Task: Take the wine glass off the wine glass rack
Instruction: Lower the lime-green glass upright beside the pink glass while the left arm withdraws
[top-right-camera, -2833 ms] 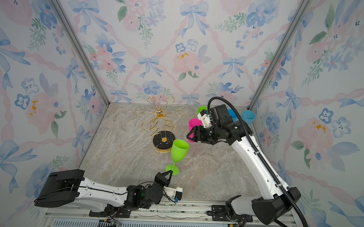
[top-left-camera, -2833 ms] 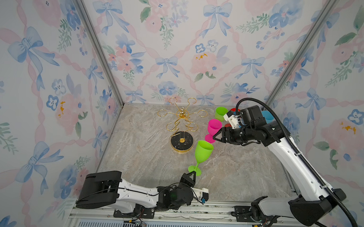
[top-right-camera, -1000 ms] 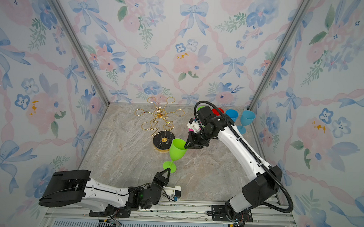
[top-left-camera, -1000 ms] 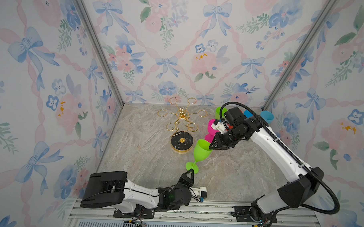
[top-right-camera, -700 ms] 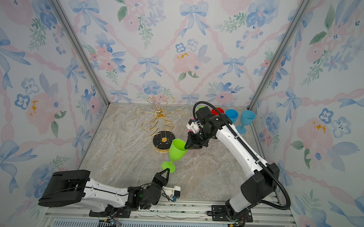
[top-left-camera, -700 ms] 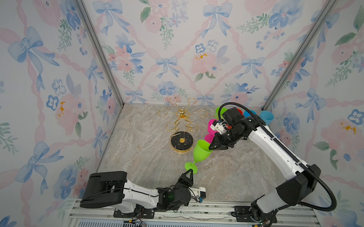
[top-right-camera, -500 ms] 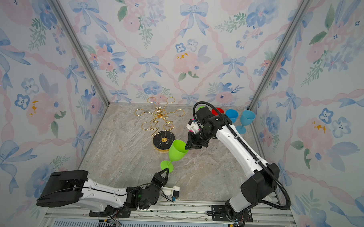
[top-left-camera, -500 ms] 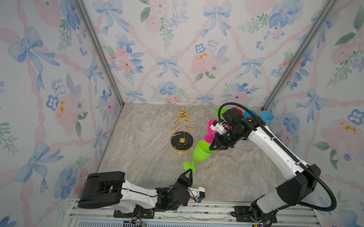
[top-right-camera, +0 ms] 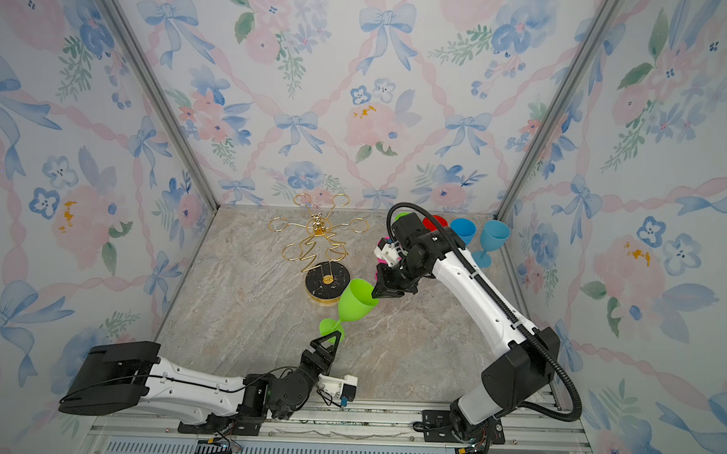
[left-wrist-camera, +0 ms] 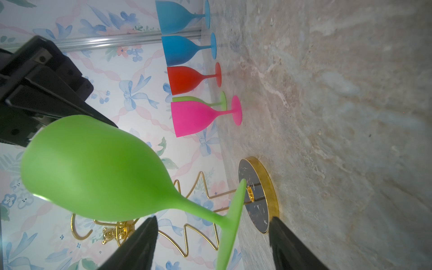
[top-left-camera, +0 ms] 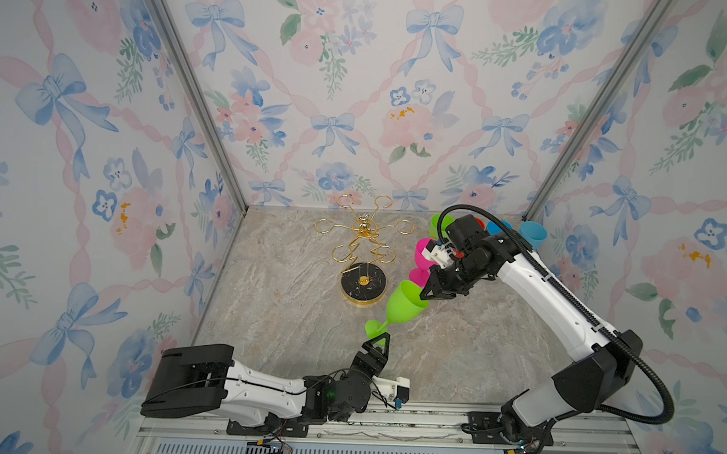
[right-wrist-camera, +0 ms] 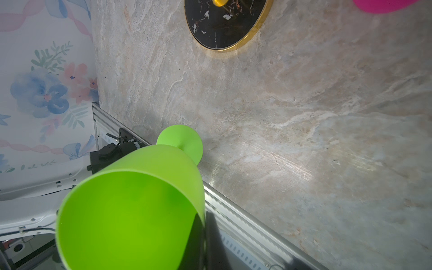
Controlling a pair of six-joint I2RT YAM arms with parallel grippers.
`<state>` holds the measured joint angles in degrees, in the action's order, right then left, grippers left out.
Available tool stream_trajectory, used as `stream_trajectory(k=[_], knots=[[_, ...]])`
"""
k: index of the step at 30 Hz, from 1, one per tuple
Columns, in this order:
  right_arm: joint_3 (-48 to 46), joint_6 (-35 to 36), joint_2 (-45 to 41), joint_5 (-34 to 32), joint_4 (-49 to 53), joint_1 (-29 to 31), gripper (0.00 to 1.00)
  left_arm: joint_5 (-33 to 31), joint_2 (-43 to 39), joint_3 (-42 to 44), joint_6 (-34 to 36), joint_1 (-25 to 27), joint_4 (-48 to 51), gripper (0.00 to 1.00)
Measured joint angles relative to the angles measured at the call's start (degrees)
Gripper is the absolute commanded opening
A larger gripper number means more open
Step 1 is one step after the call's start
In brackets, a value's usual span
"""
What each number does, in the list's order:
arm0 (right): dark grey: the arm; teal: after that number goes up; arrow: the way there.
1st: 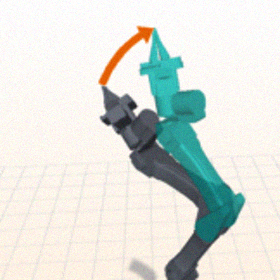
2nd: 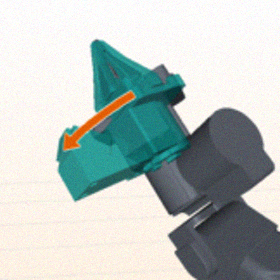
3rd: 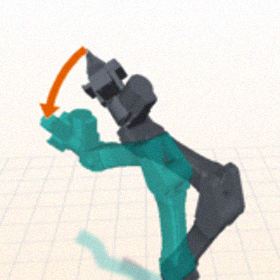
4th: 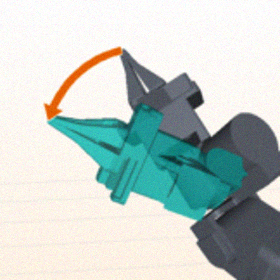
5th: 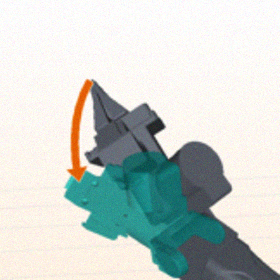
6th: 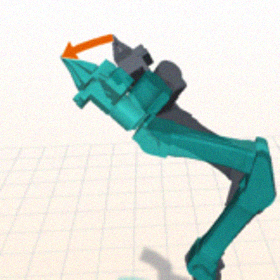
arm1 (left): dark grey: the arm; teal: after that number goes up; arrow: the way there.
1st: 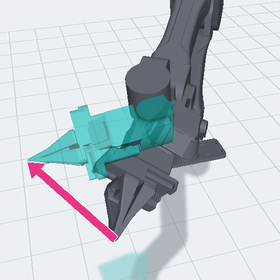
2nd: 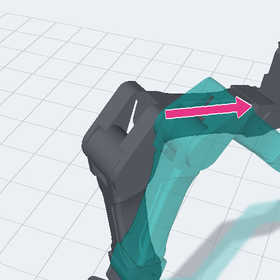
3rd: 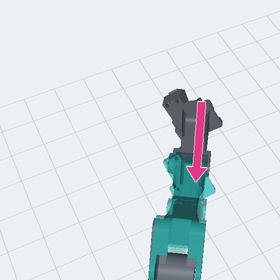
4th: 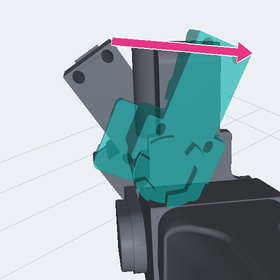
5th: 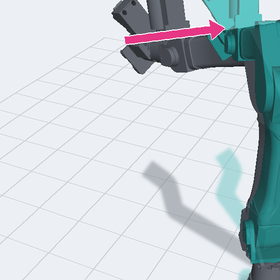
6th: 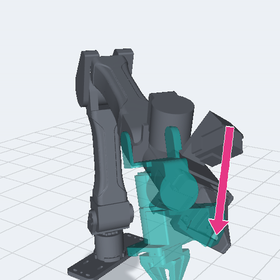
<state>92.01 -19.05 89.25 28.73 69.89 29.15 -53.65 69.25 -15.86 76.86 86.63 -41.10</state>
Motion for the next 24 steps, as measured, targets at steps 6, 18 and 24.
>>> stream_trajectory(k=[6, 18, 24], knots=[[-0.3, 0.2, -3.7, -6.5, 0.0, -2.6, 0.00, 3.6, -7.2, -0.3, -7.7, 0.0, 3.6, 0.83], [-5.2, 3.7, -9.2, -23.5, 1.8, -6.5, 0.00, 0.4, -20.5, -10.4, -37.5, 0.0, 25.0, 0.87], [-5.4, 5.2, -9.2, -33.7, 2.3, -7.8, 0.00, -6.3, -23.7, -11.6, -50.2, 0.0, 30.8, 0.91]])
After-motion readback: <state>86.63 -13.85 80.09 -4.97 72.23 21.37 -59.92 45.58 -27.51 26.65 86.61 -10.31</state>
